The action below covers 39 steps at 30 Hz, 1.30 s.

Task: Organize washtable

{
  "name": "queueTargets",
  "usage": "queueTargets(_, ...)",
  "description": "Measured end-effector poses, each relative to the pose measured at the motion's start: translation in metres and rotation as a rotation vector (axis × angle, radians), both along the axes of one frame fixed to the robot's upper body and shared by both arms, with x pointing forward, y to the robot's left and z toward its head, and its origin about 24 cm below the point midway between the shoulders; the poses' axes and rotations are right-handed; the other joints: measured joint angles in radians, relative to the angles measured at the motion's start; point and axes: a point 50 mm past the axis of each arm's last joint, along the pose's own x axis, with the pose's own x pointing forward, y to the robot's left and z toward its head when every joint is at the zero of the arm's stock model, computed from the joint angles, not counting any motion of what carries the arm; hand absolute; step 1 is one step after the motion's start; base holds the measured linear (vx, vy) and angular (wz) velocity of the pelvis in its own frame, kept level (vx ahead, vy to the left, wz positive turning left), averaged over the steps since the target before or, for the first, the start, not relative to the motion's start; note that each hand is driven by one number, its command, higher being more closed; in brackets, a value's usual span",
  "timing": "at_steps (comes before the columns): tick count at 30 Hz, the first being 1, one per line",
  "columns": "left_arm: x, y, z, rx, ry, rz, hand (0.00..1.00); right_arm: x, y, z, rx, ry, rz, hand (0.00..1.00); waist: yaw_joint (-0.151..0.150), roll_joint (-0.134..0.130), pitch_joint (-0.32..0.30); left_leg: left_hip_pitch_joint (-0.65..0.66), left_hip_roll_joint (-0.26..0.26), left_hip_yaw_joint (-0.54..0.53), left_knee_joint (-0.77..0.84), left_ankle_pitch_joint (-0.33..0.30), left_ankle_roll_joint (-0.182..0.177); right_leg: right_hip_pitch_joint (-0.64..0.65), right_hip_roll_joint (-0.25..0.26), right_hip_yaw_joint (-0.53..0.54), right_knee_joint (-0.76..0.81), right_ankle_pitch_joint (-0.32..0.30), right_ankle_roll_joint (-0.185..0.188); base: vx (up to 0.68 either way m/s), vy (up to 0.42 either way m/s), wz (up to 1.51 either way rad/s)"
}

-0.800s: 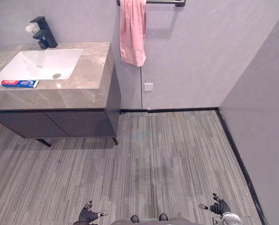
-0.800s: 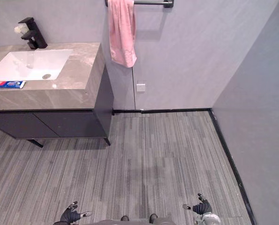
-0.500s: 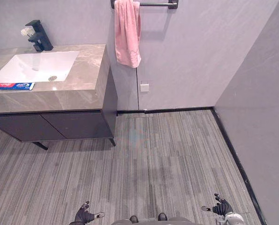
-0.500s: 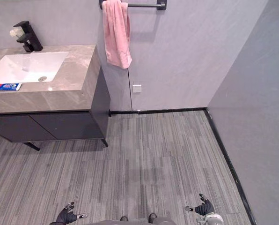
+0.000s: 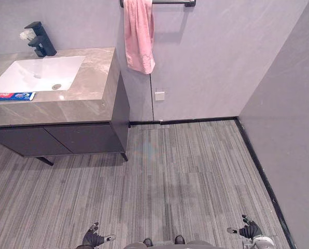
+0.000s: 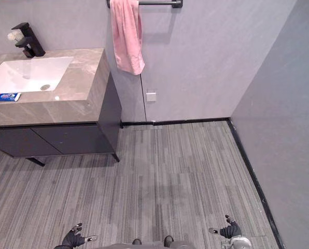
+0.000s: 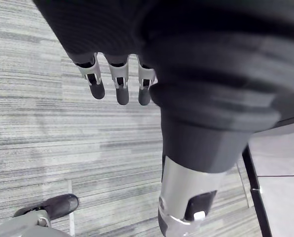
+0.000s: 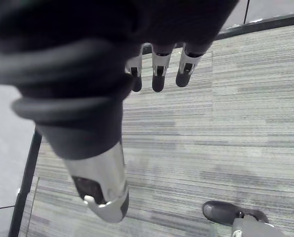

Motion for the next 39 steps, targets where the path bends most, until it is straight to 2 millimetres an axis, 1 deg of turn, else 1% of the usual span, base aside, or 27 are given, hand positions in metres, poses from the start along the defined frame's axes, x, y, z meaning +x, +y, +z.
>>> queueTargets(7,0.000,0.000,0.000,-0.001,0.001,-0.002,0.00,0.000,0.007,-0.003,0.021,0.004,-0.005,0.00,0.002,-0.007,0.002,-0.009,0.006,0.033,0.009,-0.017,0.004,-0.021,0.007,0.029,0.003,0.000,-0.001,-0.01,-0.001,-0.15)
queueTargets(11,0.004,-0.002,0.000,-0.004,-0.006,-0.005,0.00,0.010,0.008,-0.001,0.024,-0.021,-0.005,0.00,0.003,-0.006,0.006,-0.055,0.010,0.065,0.052,-0.046,0.013,-0.075,0.009,0.059,0.040,-0.020,0.007,0.02,0.010,-0.22)
queueTargets(14,0.012,-0.003,0.002,-0.004,-0.028,-0.011,0.00,0.015,0.011,0.000,0.036,-0.035,-0.012,0.00,0.002,-0.013,0.021,-0.061,0.010,0.084,0.113,-0.094,0.018,-0.117,0.007,0.070,0.165,-0.090,0.017,0.06,0.023,-0.17)
queueTargets(15,0.015,-0.003,0.003,-0.004,-0.039,-0.014,0.00,0.018,0.013,0.000,0.043,-0.042,-0.013,0.00,0.003,-0.018,0.024,-0.069,0.008,0.089,0.146,-0.119,0.024,-0.147,0.003,0.072,0.238,-0.131,0.042,0.06,0.025,-0.20)
queueTargets(16,0.016,-0.003,0.004,-0.003,-0.044,-0.016,0.00,0.019,0.015,0.000,0.048,-0.047,-0.014,0.00,0.003,-0.019,0.025,-0.073,0.007,0.094,0.161,-0.131,0.028,-0.167,-0.002,0.064,0.278,-0.148,0.061,0.07,0.028,-0.30)
queueTargets(17,0.019,-0.004,0.004,-0.004,-0.053,-0.023,0.00,0.022,0.016,0.000,0.053,-0.055,-0.014,0.00,0.007,-0.019,0.030,-0.072,0.007,0.112,0.182,-0.150,0.032,-0.203,-0.010,0.031,0.369,-0.163,0.084,0.07,0.043,-0.31)
queueTargets(18,0.022,-0.005,0.005,-0.004,-0.060,-0.028,0.00,0.027,0.018,0.001,0.058,-0.066,-0.011,0.00,0.006,-0.016,0.044,-0.057,0.006,0.120,0.190,-0.162,0.036,-0.244,-0.020,-0.005,0.478,-0.163,0.086,0.08,0.051,-0.30)
queueTargets(19,0.024,-0.004,0.006,-0.003,-0.065,-0.029,0.00,0.030,0.020,0.001,0.062,-0.073,-0.009,0.00,0.006,-0.017,0.053,-0.042,0.004,0.124,0.187,-0.166,0.040,-0.262,-0.027,-0.020,0.535,-0.163,0.088,0.09,0.050,-0.17)
queueTargets(20,0.027,-0.004,0.007,0.001,-0.077,-0.031,0.00,0.033,0.024,0.001,0.071,-0.078,-0.003,0.00,0.000,-0.017,0.069,-0.008,0.004,0.131,0.181,-0.180,0.045,-0.306,-0.050,-0.070,0.650,-0.171,0.105,0.11,0.049,-0.19)
queueTargets(21,0.029,-0.004,0.008,-0.001,-0.085,-0.030,0.00,0.032,0.025,0.000,0.075,-0.073,0.003,0.00,0.001,-0.010,0.076,0.014,0.004,0.135,0.180,-0.199,0.044,-0.334,-0.079,-0.116,0.706,-0.205,0.098,0.16,0.049,-0.20)
queueTargets(22,0.030,-0.004,0.008,0.000,-0.086,-0.031,0.00,0.034,0.026,0.000,0.075,-0.074,0.008,0.00,-0.003,-0.010,0.077,0.029,0.007,0.135,0.179,-0.213,0.039,-0.361,-0.101,-0.145,0.699,-0.222,0.100,0.17,0.032,-0.15)
queueTargets(24,0.031,-0.004,0.009,0.000,-0.090,-0.032,0.00,0.035,0.026,0.001,0.074,-0.077,0.009,0.00,-0.011,-0.015,0.077,0.038,0.014,0.134,0.175,-0.224,0.031,-0.392,-0.116,-0.166,0.663,-0.226,0.097,0.19,-0.025,0.02)
queueTargets(25,0.034,-0.005,0.009,-0.003,-0.096,-0.033,0.00,0.035,0.025,0.001,0.071,-0.077,0.012,0.00,-0.019,-0.009,0.083,0.051,0.034,0.132,0.174,-0.234,0.019,-0.415,-0.114,-0.182,0.601,-0.221,0.091,0.38,-0.133,0.14)
queueTargets(26,0.037,-0.006,0.010,-0.005,-0.104,-0.037,0.00,0.035,0.024,0.002,0.068,-0.077,0.012,0.00,-0.027,0.002,0.090,0.069,0.059,0.123,0.168,-0.242,0.002,-0.429,-0.107,-0.202,0.513,-0.195,0.070,0.42,-0.156,0.19)
queueTargets(27,0.039,-0.006,0.010,-0.003,-0.107,-0.041,0.00,0.033,0.024,0.001,0.068,-0.073,0.011,0.00,-0.030,0.001,0.090,0.077,0.065,0.116,0.165,-0.245,-0.010,-0.427,-0.100,-0.204,0.459,-0.160,0.063,0.48,-0.200,0.26)
queueTargets(28,0.040,-0.004,0.011,0.005,-0.105,-0.060,0.00,0.028,0.023,0.000,0.066,-0.060,0.007,0.00,-0.030,-0.019,0.081,0.097,0.067,0.102,0.151,-0.255,-0.040,-0.424,-0.111,-0.203,0.388,-0.010,0.027,0.44,-0.201,0.23)
queueTargets(29,0.045,-0.009,0.011,-0.006,-0.114,-0.073,0.00,0.026,0.018,0.001,0.054,-0.055,0.003,0.00,-0.027,-0.002,0.081,0.111,0.101,0.094,0.154,-0.256,-0.065,-0.426,-0.096,-0.229,0.431,-0.039,-0.026,0.44,-0.222,0.23)
queueTargets(30,0.048,-0.009,0.012,-0.005,-0.126,-0.074,0.00,0.029,0.017,0.002,0.051,-0.065,0.006,0.00,-0.031,0.000,0.079,0.107,0.112,0.081,0.173,-0.241,-0.091,-0.426,-0.092,-0.237,0.442,-0.073,-0.037,0.36,-0.194,0.13)
queueTargets(31,0.051,-0.009,0.013,-0.005,-0.131,-0.076,0.00,0.031,0.016,0.003,0.047,-0.071,0.008,0.00,-0.034,0.004,0.080,0.097,0.115,0.070,0.195,-0.231,-0.107,-0.424,-0.089,-0.244,0.446,-0.085,-0.047,0.35,-0.211,0.10)
queueTargets(32,0.055,-0.011,0.014,-0.008,-0.143,-0.078,0.00,0.034,0.014,0.005,0.042,-0.082,0.007,0.00,-0.032,0.010,0.079,0.060,0.133,0.047,0.282,-0.210,-0.143,-0.406,-0.078,-0.252,0.437,-0.104,-0.063,0.54,-0.309,0.12)
queueTargets(33,0.058,-0.014,0.015,-0.014,-0.154,-0.078,0.00,0.033,0.013,0.005,0.041,-0.081,0.003,0.00,-0.030,0.017,0.082,-0.001,0.156,0.011,0.443,-0.176,-0.161,-0.353,-0.067,-0.263,0.396,-0.115,-0.072,0.52,-0.293,0.16)
queueTargets(34,0.058,-0.016,0.014,-0.023,-0.154,-0.077,0.00,0.030,0.012,0.004,0.041,-0.075,-0.003,0.00,-0.027,0.019,0.083,-0.057,0.182,-0.009,0.587,-0.149,-0.167,-0.293,-0.055,-0.270,0.350,-0.117,-0.077,0.51,-0.248,0.20)
queueTargets(35,0.055,-0.021,0.012,-0.035,-0.149,-0.073,0.00,0.026,0.012,0.003,0.049,-0.069,-0.019,0.00,-0.021,0.018,0.084,-0.102,0.210,-0.003,0.754,-0.158,-0.165,-0.202,-0.039,-0.274,0.293,-0.119,-0.080,0.39,-0.138,0.14)
queueTargets(36,0.054,-0.025,0.011,-0.047,-0.147,-0.070,0.00,0.024,0.011,0.003,0.049,-0.070,-0.024,0.00,-0.015,0.017,0.085,-0.135,0.229,0.013,0.844,-0.166,-0.151,-0.141,-0.031,-0.274,0.252,-0.119,-0.081,0.37,-0.108,0.07)
queueTargets(37,0.053,-0.028,0.010,-0.055,-0.147,-0.068,0.00,0.025,0.011,0.003,0.049,-0.074,-0.026,0.00,-0.009,0.016,0.086,-0.158,0.237,0.025,0.883,-0.172,-0.140,-0.107,-0.029,-0.271,0.231,-0.120,-0.082,0.31,-0.059,-0.05)
queueTargets(38,0.055,-0.033,0.010,-0.069,-0.155,-0.068,0.00,0.029,0.011,0.005,0.052,-0.090,-0.031,0.00,0.006,0.015,0.086,-0.215,0.240,0.055,0.911,-0.188,-0.113,-0.066,-0.029,-0.264,0.193,-0.121,-0.083,0.26,-0.015,-0.11)
queueTargets(39,0.057,-0.036,0.011,-0.076,-0.166,-0.069,0.00,0.034,0.012,0.006,0.055,-0.105,-0.032,0.00,0.010,0.015,0.086,-0.281,0.236,0.074,0.888,-0.203,-0.087,-0.037,-0.030,-0.258,0.161,-0.121,-0.082,0.25,0.007,-0.11)
